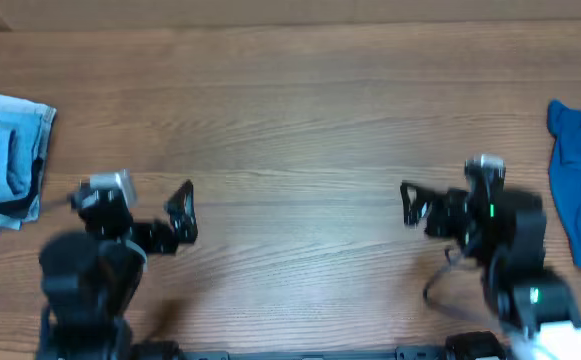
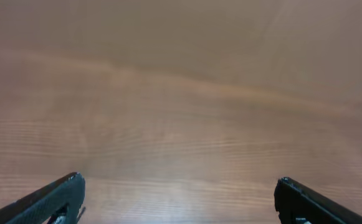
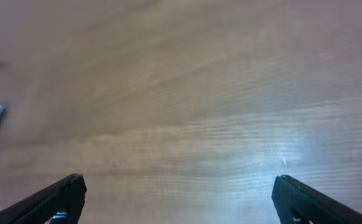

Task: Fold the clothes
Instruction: 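Raise the left gripper to center and reach the right gripper toward the teal shirt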

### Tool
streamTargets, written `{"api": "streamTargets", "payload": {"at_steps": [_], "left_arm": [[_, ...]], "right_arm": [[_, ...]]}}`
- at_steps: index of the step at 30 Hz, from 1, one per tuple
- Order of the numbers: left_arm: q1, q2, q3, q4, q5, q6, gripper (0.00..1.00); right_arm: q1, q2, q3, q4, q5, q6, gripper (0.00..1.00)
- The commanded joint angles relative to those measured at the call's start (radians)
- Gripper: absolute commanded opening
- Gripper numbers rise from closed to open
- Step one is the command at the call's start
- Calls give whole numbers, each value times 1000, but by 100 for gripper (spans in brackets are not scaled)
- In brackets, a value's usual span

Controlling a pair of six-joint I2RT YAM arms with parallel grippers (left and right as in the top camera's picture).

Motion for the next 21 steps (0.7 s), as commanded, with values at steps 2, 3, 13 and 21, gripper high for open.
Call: {"api": "streamTargets", "payload": {"at_steps": [2,3,13,21], "left_arm": [[-3,336,291,-117,30,-5,100],[-3,386,339,-141,45,-4,100],[-32,671,624,-288,256,34,100],[-211,673,624,-302,48,105,100]], "right_arm": [[3,317,352,-134,-48,6,100],[3,368,417,-169,-60,1,100],[-490,637,786,-408,-50,134,99],[-793,854,786,-381,-15,87,92]]}}
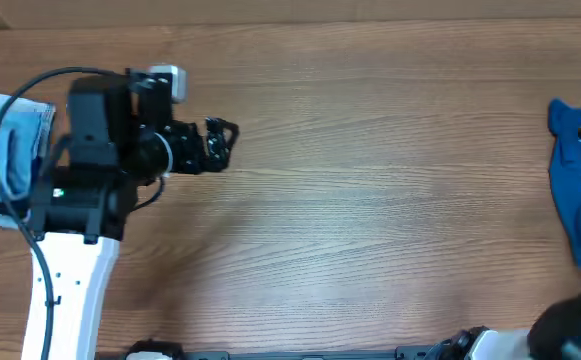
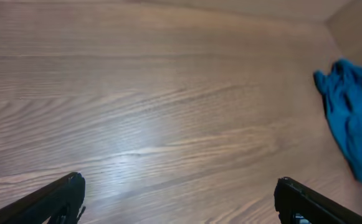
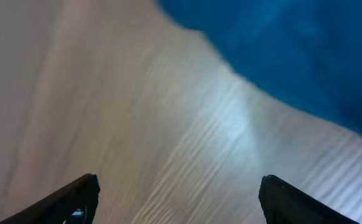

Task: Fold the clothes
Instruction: 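Raise the left gripper to center and reach the right gripper toward the teal shirt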

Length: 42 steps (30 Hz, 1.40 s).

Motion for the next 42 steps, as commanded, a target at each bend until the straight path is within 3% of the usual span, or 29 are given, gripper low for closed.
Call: {"api": "streamTargets", "payload": {"at_steps": [1,6,12,15,18,28,31,33,34,35,39,42], "left_arm": [[-75,3,29,31,-104,49,100],[-77,2,29,90,15,49,100],[-78,2,29,62,37,41,100],[-78,3,29,58,37,41,100],[-78,3,29,58,36,41,100],[-78,9,29,41,60,37,100],[-78,9,29,43,59,38,100],[-78,9,29,44,58,38,100],[-78,9,29,43,58,38,100],[-78,9,29,43,59,38,100],[-78,9,29,43,59,38,100],[-78,9,29,53,59,38,100]], "right_arm": [[-7,56,16,52,49,-22,92],[-23,145,16,177,92,-13,91],[-121,233,16,269,137,-5,91],[-180,262,16,263,193,18,91],[-201,298,16,245,306,39,98],[-204,476,15,247,338,38,95],[-203,476,15,252,337,39,76],[-201,476,16,236,328,40,29],[-201,475,16,223,317,53,11],[-201,472,16,210,311,82,4],[-177,381,18,188,187,92,4],[-108,210,21,172,-31,90,4]]}}
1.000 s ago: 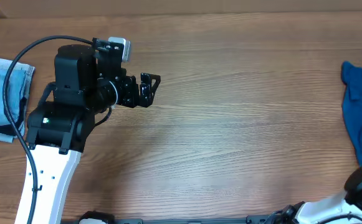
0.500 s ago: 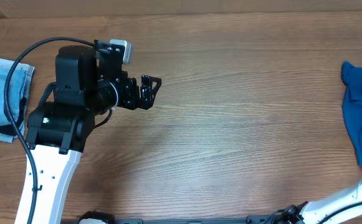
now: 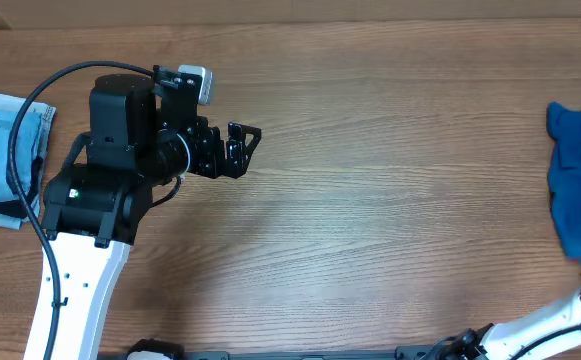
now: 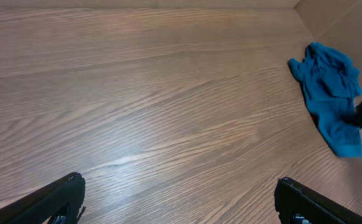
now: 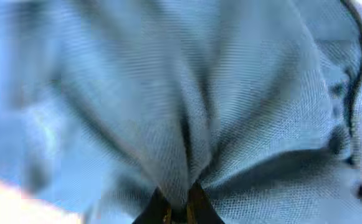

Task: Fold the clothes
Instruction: 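Raise the left gripper to center and reach the right gripper toward the teal shirt, then grasp the teal shirt with the right gripper and drag it toward center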

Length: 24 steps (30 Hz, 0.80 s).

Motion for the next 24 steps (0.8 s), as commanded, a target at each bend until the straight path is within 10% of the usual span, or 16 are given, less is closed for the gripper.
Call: {"api": "streamTargets", "payload": {"at_steps": [1,15,24], "left_arm": [[-3,8,27,17,18,12,100],[-3,45,27,18,19,12,100],[-2,45,28,23,18,12,100]], "right_arm": [[114,-273,29,-30,-319,-6,4],[1120,-441,47,161,-320,-208,4],[1245,-441,47,163,-204,-208,8]]}}
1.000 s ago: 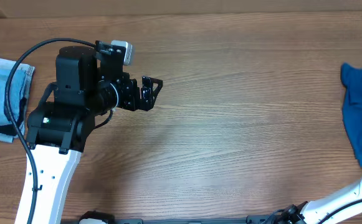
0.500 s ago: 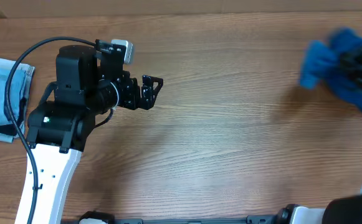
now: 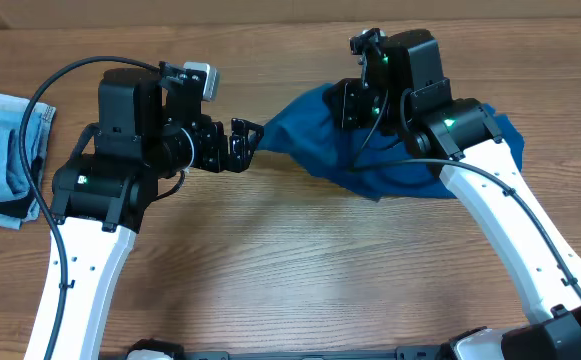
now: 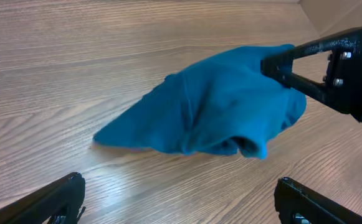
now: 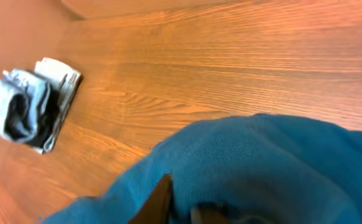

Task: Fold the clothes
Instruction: 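Grasp the teal shirt with the right gripper and drag it toward center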

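Note:
A crumpled blue garment point(image 3: 410, 150) lies across the table's middle and right, one corner drawn out to the left toward my left gripper point(image 3: 245, 140). That gripper hovers open just left of the corner, empty; in the left wrist view its fingertips point(image 4: 65, 196) frame bare wood below the blue garment point(image 4: 212, 106). My right gripper point(image 3: 355, 105) is shut on the garment's upper fold, with its fingers buried in the blue garment point(image 5: 261, 162) in the right wrist view.
Folded light-blue jeans point(image 3: 5, 150) sit at the table's far left edge, and the right wrist view shows the folded jeans point(image 5: 31, 112) too. Wooden tabletop point(image 3: 300, 270) stretches in front of both arms.
The blue garment has gone from the table's right edge to the middle, still in my shut right gripper. My left gripper stays open in nearly the same place.
Both grippers were open and low near the table's front, with the blue garment at the right edge. Then my left arm was at the back left and my right gripper open over the garment. It was then shut on the cloth, which now lies at the middle.

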### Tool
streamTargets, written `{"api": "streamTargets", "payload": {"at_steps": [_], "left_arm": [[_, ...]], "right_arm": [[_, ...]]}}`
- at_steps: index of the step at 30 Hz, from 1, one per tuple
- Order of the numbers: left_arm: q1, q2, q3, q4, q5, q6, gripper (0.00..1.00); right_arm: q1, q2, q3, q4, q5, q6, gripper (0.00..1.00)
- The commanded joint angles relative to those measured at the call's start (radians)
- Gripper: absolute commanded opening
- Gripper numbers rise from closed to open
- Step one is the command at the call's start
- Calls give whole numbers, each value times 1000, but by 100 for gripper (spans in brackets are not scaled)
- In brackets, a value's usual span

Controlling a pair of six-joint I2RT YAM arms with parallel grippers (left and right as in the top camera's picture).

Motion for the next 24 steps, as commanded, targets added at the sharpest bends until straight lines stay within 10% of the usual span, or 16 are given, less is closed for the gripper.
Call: {"api": "streamTargets", "payload": {"at_steps": [1,13,24], "left_arm": [[-2,2,27,8,14,12,100],[-2,4,27,17,-31,21,100],[-2,217,19,-202,-110,12,100]], "right_arm": [[-5,-20,13,0,28,-12,5],[67,-20,13,-142,-36,-11,10],[57,-20,14,133,43,30,11]]}}
